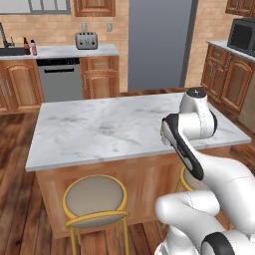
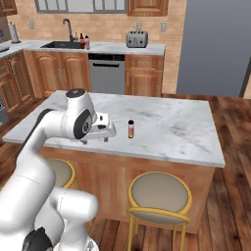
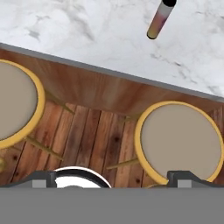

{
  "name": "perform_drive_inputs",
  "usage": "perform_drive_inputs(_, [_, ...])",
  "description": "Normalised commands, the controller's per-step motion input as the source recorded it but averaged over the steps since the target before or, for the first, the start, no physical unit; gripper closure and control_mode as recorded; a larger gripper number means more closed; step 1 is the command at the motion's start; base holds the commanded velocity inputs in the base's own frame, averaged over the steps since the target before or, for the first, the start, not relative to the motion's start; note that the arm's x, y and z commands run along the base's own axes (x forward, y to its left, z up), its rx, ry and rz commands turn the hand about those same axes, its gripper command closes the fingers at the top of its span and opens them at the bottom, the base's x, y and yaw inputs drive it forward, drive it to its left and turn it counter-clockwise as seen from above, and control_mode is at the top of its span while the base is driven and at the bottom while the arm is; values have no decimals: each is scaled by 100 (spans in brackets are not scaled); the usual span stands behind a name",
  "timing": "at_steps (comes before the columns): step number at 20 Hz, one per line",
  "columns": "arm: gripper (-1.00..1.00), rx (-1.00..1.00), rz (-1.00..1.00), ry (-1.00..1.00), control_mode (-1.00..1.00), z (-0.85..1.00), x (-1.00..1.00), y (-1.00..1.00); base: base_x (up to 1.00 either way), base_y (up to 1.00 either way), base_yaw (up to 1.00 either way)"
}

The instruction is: Place the large bottle from the dining counter next to the other large bottle outside the sink, and place the small bottle from the dining counter next to the other small bottle inside the sink.

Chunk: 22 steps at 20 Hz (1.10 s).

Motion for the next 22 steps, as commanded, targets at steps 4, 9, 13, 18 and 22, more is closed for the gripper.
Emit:
perform_drive_inputs(4, [-100,-2,-9,0,-100,0,38,0,0,0,0])
perform_drive_inputs(9, [-100,-1,-5,0,-100,0,29,-1,0,0,0])
perform_drive_inputs(13, [-100,0,-4,-1,-100,0,16,-11,0,0,0])
perform_drive_inputs(18, [-100,0,-1,-3,-100,0,6,-20,0,0,0])
perform_drive_inputs(22, [-100,0,0,-5,-100,0,3,-20,0,0,0])
